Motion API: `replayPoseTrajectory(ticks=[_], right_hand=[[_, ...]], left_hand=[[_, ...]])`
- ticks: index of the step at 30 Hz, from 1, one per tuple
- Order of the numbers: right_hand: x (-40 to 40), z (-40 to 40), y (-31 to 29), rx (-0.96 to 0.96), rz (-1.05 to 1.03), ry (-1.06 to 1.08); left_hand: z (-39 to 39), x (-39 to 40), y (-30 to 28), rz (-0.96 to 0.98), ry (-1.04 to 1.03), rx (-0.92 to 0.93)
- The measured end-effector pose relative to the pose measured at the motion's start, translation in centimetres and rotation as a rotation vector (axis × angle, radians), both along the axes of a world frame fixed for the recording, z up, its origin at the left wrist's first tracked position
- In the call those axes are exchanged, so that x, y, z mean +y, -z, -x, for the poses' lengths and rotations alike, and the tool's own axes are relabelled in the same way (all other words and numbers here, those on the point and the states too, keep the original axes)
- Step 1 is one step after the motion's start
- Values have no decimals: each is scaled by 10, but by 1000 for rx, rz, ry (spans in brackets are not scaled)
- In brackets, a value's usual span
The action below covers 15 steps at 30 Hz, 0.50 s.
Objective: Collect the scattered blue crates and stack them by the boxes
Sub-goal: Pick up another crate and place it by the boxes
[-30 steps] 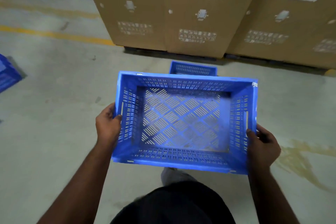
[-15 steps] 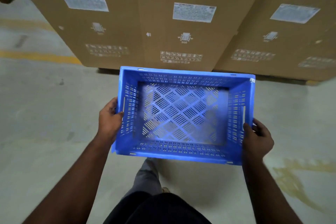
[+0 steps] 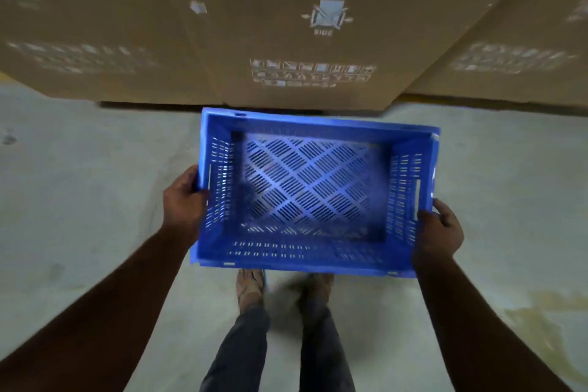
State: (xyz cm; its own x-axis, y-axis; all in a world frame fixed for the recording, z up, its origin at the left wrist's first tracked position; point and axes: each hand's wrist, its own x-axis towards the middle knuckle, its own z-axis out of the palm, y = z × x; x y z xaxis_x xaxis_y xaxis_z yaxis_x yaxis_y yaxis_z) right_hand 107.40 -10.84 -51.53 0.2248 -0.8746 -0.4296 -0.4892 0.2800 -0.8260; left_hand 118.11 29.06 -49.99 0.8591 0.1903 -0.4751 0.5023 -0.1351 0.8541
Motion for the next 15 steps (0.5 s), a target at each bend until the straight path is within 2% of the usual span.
replayPoseTrajectory(ticks=[5,8,11,15], right_hand=[[-35,-52,109,33,-27,-13],[-53,-77,155,43,-10,-41],[-64,-101,186,10,42,-85],[-73,-117,209,30,161,-257]], left_hand=[[-55,-30,109,-24,-8,36],[-74,-37,160,-130,54,18],[-91,-39,188,-205,116,1],[-113,-30,211,-289,179,50]])
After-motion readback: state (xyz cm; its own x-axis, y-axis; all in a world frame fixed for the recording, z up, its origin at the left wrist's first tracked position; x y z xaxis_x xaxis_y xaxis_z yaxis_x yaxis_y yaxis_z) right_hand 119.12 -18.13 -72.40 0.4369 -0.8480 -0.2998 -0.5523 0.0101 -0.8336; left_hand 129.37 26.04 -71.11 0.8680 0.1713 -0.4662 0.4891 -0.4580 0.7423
